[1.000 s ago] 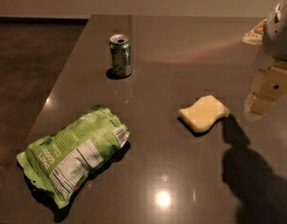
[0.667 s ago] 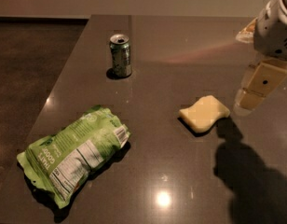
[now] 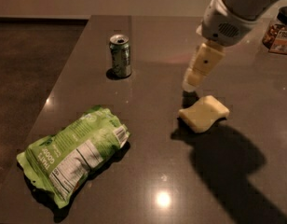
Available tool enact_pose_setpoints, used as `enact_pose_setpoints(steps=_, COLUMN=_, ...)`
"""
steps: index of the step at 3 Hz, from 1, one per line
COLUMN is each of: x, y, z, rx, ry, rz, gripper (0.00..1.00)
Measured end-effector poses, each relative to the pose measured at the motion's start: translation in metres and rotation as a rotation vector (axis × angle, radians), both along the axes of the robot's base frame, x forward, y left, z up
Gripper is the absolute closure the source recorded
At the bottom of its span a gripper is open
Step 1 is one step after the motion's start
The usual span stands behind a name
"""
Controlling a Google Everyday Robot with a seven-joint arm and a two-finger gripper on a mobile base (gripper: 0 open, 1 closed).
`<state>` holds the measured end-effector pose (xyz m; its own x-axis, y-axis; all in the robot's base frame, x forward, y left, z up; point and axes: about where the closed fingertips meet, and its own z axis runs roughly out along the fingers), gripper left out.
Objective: Move green can near sponge
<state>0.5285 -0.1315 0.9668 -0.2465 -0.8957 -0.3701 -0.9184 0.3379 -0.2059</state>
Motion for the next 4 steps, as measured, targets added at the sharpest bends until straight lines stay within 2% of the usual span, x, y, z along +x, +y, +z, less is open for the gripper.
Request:
enact_pose_setpoints(steps=1, x=0.037, y=0.030, z=-0.004, rx=0.055, ry=0.000, rz=-0.018, gripper=0.00)
enact_pose_setpoints(steps=2, x=0.087, y=0.071, z=-0.012, rx=0.121, ry=-0.008, rz=-0.043, gripper=0.00)
enact_pose_setpoints(steps=4, x=0.148, y=0.162, z=-0.036, rx=0.213, ry=-0.021, rz=-0.035, gripper=0.00)
